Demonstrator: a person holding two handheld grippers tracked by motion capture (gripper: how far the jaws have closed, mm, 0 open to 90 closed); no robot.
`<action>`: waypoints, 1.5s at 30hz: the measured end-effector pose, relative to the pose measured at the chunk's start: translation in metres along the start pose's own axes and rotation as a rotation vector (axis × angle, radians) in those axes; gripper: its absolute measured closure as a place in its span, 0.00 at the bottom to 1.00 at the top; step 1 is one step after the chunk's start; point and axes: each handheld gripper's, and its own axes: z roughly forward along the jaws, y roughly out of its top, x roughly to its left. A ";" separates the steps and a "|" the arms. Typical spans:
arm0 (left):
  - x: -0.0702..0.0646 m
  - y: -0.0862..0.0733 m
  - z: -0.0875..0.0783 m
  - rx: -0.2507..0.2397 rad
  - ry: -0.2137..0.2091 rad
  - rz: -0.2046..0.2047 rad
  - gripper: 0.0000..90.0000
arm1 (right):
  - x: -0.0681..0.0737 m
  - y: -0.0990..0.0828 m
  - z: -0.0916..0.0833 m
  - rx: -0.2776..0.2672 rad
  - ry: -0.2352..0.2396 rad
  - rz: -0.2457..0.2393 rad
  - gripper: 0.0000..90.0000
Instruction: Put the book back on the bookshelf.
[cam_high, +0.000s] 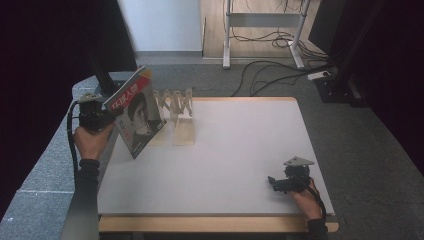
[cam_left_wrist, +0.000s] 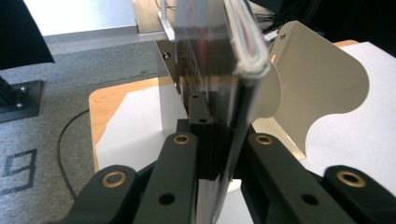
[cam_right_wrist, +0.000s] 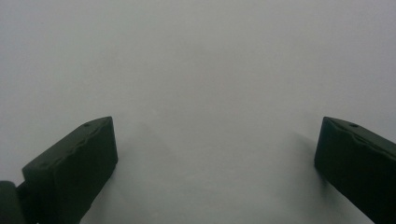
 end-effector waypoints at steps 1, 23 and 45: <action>0.001 -0.001 0.000 -0.003 0.007 -0.001 0.93 | 0.000 0.000 0.000 0.000 0.001 0.001 0.00; -0.002 -0.032 -0.008 0.031 -0.021 0.043 0.16 | 0.000 0.000 0.000 0.001 0.001 -0.002 0.00; -0.045 -0.076 -0.040 0.062 -0.117 0.115 0.00 | 0.000 0.001 0.000 0.001 0.001 0.000 0.00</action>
